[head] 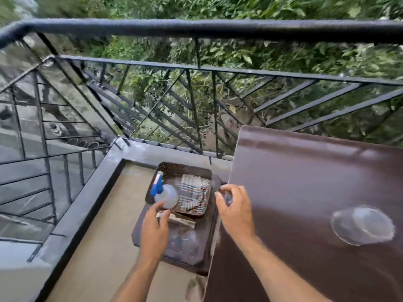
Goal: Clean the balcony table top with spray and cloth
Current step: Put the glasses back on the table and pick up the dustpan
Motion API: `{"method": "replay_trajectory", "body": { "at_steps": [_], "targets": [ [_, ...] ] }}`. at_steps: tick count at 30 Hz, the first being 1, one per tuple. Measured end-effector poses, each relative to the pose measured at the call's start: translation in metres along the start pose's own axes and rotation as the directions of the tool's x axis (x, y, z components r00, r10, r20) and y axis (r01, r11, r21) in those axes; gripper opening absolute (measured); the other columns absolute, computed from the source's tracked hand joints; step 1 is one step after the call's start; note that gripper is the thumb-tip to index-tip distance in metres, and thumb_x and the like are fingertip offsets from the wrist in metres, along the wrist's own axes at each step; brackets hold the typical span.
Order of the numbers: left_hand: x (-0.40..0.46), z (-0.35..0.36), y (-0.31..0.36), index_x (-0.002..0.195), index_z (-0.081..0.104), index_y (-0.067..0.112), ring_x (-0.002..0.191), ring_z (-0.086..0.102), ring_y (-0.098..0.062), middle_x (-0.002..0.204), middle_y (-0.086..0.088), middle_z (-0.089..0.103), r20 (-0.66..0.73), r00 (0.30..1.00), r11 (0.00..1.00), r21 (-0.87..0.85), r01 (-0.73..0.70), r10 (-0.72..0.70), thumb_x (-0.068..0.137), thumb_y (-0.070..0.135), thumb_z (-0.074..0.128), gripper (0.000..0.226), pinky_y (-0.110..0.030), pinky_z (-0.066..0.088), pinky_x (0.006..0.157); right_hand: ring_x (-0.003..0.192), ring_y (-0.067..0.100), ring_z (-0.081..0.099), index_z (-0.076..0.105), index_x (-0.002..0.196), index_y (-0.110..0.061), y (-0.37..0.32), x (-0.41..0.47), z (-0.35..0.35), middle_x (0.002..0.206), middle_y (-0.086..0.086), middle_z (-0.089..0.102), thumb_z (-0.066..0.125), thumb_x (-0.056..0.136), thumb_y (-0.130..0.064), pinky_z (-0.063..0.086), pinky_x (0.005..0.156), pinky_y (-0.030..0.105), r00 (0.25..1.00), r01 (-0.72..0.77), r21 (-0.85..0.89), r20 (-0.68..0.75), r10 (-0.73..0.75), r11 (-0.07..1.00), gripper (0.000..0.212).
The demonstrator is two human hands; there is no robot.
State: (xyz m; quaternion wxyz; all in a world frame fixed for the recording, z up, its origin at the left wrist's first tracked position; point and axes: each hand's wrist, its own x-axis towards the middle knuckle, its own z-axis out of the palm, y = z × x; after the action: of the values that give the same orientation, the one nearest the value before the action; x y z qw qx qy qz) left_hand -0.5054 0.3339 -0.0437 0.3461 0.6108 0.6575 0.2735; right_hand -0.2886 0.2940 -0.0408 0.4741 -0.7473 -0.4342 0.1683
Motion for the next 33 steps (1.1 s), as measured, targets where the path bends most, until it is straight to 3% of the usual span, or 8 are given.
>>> {"method": "replay_trajectory", "body": {
  "at_steps": [7,13,17,21,25,29,31,33],
  "targets": [
    [0.03,-0.017,-0.063,0.129,0.056,0.011,0.12,0.057,-0.019,0.127,-0.003,0.062,0.046,0.996,0.997,0.003,0.077,-0.077,0.102,0.017,0.053,0.029,-0.035,0.043,0.104,0.099,0.019,0.055,0.059,0.099,-0.021,-0.007,-0.016,0.079,0.101,-0.006,0.054,0.055,0.079,0.003,0.045,0.093,0.036,0.952,-0.306,0.016,0.002,0.306,0.952,0.032],
    [0.054,-0.015,-0.09,0.13,0.054,0.013,0.119,0.057,-0.019,0.126,-0.003,0.062,0.119,0.988,0.995,0.0,0.099,-0.098,0.103,0.022,0.05,0.029,-0.041,0.045,0.106,0.084,0.019,0.04,0.045,0.085,-0.016,-0.004,-0.028,0.111,0.091,-0.004,0.043,0.042,0.06,0.01,0.034,0.075,0.031,0.858,-0.512,-0.034,-0.078,0.508,0.858,0.036],
    [0.064,-0.009,-0.108,0.129,0.057,0.016,0.117,0.058,-0.017,0.122,0.003,0.062,0.17,0.982,0.995,0.082,0.063,-0.076,0.103,0.022,0.049,0.028,-0.038,0.046,0.104,0.084,0.027,0.044,0.046,0.084,-0.011,0.008,-0.051,0.137,0.09,0.001,0.045,0.047,0.063,0.013,0.037,0.076,0.035,0.734,-0.665,0.019,-0.173,0.657,0.747,0.033],
    [0.074,-0.005,-0.126,0.129,0.06,0.017,0.122,0.054,-0.012,0.129,0.005,0.062,0.313,0.95,0.979,0.189,-0.077,0.014,0.103,0.013,0.05,0.029,-0.022,0.038,0.106,0.098,0.031,0.052,0.05,0.097,-0.015,0.031,-0.069,0.159,0.105,0.005,0.048,0.054,0.07,0.009,0.042,0.082,0.038,0.605,-0.796,-0.045,-0.077,0.792,0.604,0.036],
    [0.084,-0.001,-0.13,0.132,0.058,0.015,0.117,0.054,-0.011,0.123,0.012,0.057,0.359,0.933,0.966,0.244,-0.085,-0.009,0.098,0.006,0.055,0.035,-0.014,0.033,0.1,0.115,0.031,0.051,0.058,0.118,-0.011,0.048,-0.068,0.18,0.12,0.012,0.054,0.059,0.074,0.005,0.04,0.1,0.036,0.594,-0.784,-0.204,0.031,0.804,0.587,0.046],
    [0.093,0.006,-0.127,0.124,0.058,0.016,0.076,0.054,0.016,0.1,0.01,0.06,0.418,0.902,0.958,0.284,-0.019,-0.106,0.091,0.002,0.063,0.036,0.006,0.035,0.07,0.12,0.034,0.05,0.056,0.12,-0.006,0.051,-0.066,0.198,0.125,0.012,0.053,0.058,0.077,0.0,0.042,0.105,0.04,0.603,-0.741,-0.31,0.085,0.793,0.596,0.044],
    [0.095,0.012,-0.132,0.117,0.057,0.015,0.07,0.052,0.027,0.085,0.018,0.057,0.434,0.89,0.954,0.299,0.003,-0.139,0.091,0.004,0.066,0.03,0.005,0.037,0.065,0.123,0.032,0.046,0.055,0.127,-0.01,0.052,-0.069,0.2,0.132,0.01,0.051,0.061,0.081,-0.007,0.04,0.107,0.04,0.639,-0.677,-0.384,0.116,0.761,0.627,0.046],
    [0.097,0.016,-0.138,0.113,0.056,0.017,0.068,0.057,0.018,0.083,0.021,0.056,0.408,0.9,0.949,0.315,0.02,-0.155,0.09,0.008,0.069,0.029,-0.001,0.04,0.061,0.125,0.03,0.043,0.053,0.133,-0.016,0.051,-0.072,0.2,0.138,0.006,0.048,0.064,0.085,-0.02,0.039,0.107,0.04,0.683,-0.573,-0.471,0.176,0.709,0.67,0.049]
  ]
}}
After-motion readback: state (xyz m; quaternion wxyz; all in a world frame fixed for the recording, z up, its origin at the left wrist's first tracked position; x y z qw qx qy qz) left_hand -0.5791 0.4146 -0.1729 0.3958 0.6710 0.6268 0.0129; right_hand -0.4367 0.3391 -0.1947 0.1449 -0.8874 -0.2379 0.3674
